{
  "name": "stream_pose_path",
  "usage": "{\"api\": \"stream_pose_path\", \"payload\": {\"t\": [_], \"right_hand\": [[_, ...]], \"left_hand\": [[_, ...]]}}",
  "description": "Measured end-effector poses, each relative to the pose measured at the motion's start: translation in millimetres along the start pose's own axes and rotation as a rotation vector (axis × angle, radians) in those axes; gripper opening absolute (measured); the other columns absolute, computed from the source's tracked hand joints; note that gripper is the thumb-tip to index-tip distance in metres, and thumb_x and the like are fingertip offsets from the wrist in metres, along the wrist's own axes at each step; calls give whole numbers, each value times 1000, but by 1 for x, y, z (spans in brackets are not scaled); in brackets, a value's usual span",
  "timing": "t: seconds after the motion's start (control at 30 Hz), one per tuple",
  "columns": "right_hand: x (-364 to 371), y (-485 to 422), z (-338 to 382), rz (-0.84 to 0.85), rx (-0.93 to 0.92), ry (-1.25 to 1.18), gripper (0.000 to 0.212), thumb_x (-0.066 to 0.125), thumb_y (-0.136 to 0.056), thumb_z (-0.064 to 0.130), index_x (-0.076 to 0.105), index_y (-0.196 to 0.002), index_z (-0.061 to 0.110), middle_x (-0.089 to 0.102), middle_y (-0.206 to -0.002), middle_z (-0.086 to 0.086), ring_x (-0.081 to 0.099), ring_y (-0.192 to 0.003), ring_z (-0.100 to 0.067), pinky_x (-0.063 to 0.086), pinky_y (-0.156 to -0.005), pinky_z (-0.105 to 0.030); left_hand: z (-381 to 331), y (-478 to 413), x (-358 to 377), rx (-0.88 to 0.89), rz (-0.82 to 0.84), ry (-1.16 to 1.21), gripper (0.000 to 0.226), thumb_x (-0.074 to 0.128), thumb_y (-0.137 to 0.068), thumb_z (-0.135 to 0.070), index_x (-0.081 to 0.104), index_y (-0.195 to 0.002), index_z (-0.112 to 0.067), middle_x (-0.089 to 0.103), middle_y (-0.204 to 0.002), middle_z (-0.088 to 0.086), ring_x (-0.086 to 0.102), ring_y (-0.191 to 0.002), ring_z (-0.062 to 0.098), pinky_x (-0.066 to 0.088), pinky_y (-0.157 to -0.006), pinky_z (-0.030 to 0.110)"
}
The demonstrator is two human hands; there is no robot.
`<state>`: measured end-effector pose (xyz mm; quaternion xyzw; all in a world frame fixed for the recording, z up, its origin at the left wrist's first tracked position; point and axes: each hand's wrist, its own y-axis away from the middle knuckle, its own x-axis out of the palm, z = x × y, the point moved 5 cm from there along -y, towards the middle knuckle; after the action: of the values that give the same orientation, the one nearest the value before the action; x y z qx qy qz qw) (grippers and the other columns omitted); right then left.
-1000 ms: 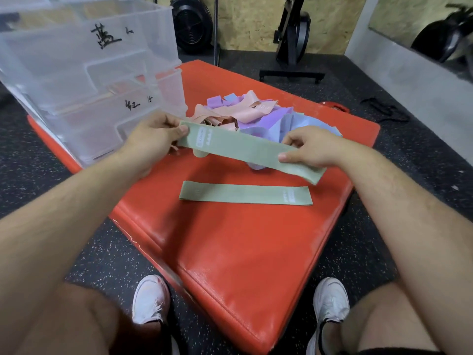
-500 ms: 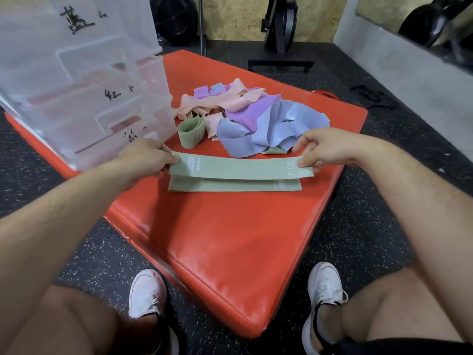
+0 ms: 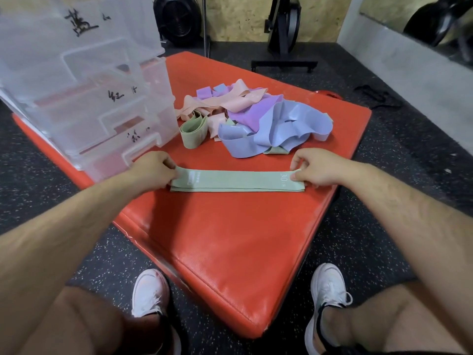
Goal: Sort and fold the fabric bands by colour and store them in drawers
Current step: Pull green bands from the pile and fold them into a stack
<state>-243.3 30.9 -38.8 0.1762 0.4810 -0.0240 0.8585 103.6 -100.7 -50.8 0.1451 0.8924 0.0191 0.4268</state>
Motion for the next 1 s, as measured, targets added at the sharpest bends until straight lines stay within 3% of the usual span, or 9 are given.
{"api": "stream_pose_path", "payload": {"t": [0.17,0.37,0.47,0.57,0.77,0.83,1.0], "right_hand": [[1,4,-1,-8,-8,-5,14,73,-89,17,63,-99,15,72,-75,-5,60,-46,-14,48,-47,-24],[3,9,-2,-80,-48,-24,18,75,-86,21,58,-94,21,66,-72,-2,62,-50,-18,49,-53,-29],[2,10,-4,-138,-71,99,17,78,-84,31,64,-83,22,59,-71,5,56,-66,-16,39,-55,-28],[2,11,-4,-155,-78,147,15,77,-84,34,68,-81,23,54,-69,11,49,-66,-6,31,-56,-25],[-1,7,5,-218,-61,346,19,66,-84,48,60,-77,31,60,-78,14,56,-79,-13,47,-68,-35],[-2,6,19,-257,-90,358,21,62,-87,51,60,-79,31,59,-79,13,58,-81,-14,46,-66,-34],[4,-7,75,-294,-223,286,21,60,-91,48,59,-80,30,53,-74,13,53,-77,-13,38,-62,-31]], "left_hand": [[0,0,1,30,-3,-51,11,74,-82,-17,65,-87,-14,70,-80,9,68,-70,29,60,-74,47],[1,2,1,78,-25,-153,11,72,-81,-21,62,-85,-20,69,-82,3,66,-73,22,54,-67,34],[0,6,3,128,-21,-141,15,71,-83,-17,59,-91,-20,63,-83,-2,62,-75,19,50,-64,30],[-3,7,4,201,-2,-208,13,69,-85,-16,60,-93,-20,59,-83,-6,59,-81,19,40,-60,25],[-10,-3,-3,174,-34,-242,8,65,-83,-21,60,-89,-24,61,-86,-7,61,-87,19,49,-77,30],[-17,-9,-10,196,-92,-233,7,65,-85,-26,62,-91,-25,63,-89,-7,62,-87,17,51,-79,31],[-36,-30,-4,418,-139,-329,31,61,-84,-16,64,-115,-16,57,-124,8,56,-115,26,44,-100,32]]}}
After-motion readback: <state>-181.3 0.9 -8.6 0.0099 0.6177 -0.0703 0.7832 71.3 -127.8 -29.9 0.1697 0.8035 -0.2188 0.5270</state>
